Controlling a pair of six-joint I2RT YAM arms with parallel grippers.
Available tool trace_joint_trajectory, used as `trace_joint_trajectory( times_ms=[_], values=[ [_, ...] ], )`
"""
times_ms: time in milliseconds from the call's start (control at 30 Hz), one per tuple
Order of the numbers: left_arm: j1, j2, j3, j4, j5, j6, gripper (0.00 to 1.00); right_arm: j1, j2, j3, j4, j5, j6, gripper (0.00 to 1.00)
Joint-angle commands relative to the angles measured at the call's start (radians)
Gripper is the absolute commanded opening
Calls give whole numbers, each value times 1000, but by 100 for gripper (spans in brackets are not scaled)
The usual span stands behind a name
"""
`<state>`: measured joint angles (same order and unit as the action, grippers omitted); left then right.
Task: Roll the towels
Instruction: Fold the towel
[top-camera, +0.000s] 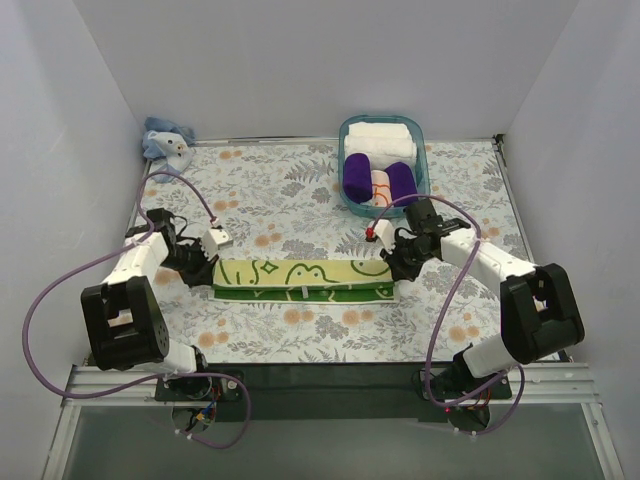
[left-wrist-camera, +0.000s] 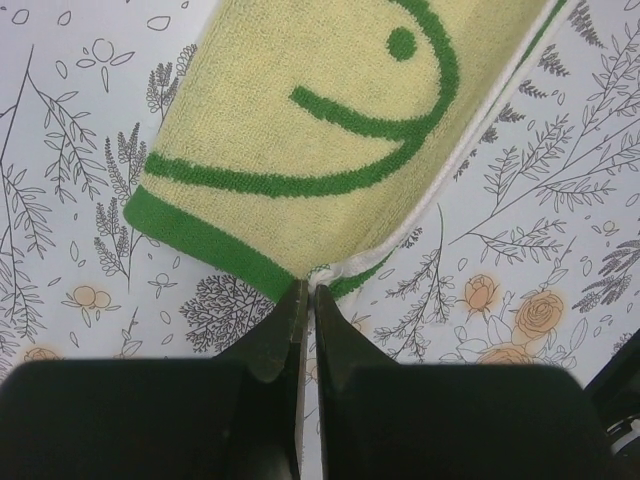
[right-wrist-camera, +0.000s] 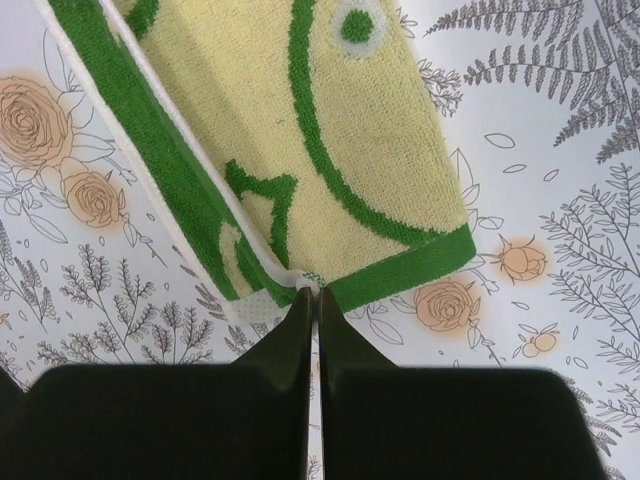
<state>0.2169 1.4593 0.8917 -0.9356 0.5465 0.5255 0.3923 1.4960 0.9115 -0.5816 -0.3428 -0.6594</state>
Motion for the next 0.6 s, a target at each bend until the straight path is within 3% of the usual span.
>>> trace_joint_trajectory(
  times_ms=[0,133,167,200,300,433,567],
  values=[
    [7,-40,-3,-16,-16,44,0,3,-28,-40,-30,11,-45,1],
    [7,-28,-25,-25,-7,68,0,11,9,-53,-34,11,-48,4],
    [7,-27,-27,-32,-3,76,15,14,13,-51,-38,10,-49,9],
    [7,-28,-27,-43,3,99,21,13,15,-43,-40,7,-54,28],
    [7,-48,-16,-83,23,116,35,13,-9,-20,-79,-1,-66,59],
    [7,-86,36,-118,49,110,37,13,-85,38,-125,-24,-69,64],
    [6,-71,93,-111,124,46,37,13,-128,90,-127,-102,-36,62]
  ],
)
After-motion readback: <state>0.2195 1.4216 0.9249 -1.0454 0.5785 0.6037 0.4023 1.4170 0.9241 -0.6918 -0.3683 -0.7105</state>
